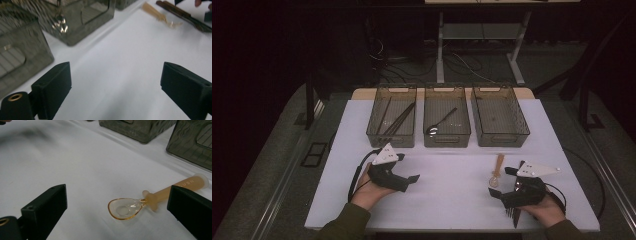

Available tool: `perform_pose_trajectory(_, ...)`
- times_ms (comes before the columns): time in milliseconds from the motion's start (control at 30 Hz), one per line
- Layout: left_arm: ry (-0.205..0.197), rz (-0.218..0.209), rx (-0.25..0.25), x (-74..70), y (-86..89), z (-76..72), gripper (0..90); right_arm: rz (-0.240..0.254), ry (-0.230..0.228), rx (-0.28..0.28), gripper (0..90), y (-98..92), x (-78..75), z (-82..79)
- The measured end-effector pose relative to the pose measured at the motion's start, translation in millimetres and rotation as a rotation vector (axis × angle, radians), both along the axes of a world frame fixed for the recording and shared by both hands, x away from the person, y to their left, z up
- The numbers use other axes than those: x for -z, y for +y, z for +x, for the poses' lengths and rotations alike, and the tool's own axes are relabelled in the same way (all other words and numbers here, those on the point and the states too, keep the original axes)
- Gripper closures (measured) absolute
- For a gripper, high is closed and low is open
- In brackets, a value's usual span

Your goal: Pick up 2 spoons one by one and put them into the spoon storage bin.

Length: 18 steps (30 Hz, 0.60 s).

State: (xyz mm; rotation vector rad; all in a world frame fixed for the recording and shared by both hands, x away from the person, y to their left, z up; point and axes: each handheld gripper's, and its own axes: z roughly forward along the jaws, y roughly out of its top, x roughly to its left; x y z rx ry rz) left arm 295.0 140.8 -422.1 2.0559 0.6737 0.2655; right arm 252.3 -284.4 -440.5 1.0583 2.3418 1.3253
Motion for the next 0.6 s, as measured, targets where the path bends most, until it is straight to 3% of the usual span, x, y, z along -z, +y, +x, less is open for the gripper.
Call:
perform_pose_trajectory(167, 0.027, -0.032, -0.012, 4.0, 13.0, -10.2, 2.6, 0.001, 0.001, 0.001, 2.5, -0.6, -0.5, 0.1)
perform_pose_trajectory(400, 0.036, -0.029, -0.021, 7.2, 22.0, -20.9, 0.0, -0.016, 0.031, 0.008, 3.7, -3.9, -4.5, 1.3)
perform_pose_trajectory(467, 0.031, -0.016, -0.017, 6.6, 22.2, -21.2, 0.0, -0.018, 0.027, 0.012, 14.6, -6.5, -7.0, 0.5)
perform_pose_trajectory(600, 0.034, -0.012, -0.009, 7.1, 20.6, -21.1, 0.0, -0.033, 0.047, 0.022, 25.5, -10.8, -11.3, 2.1)
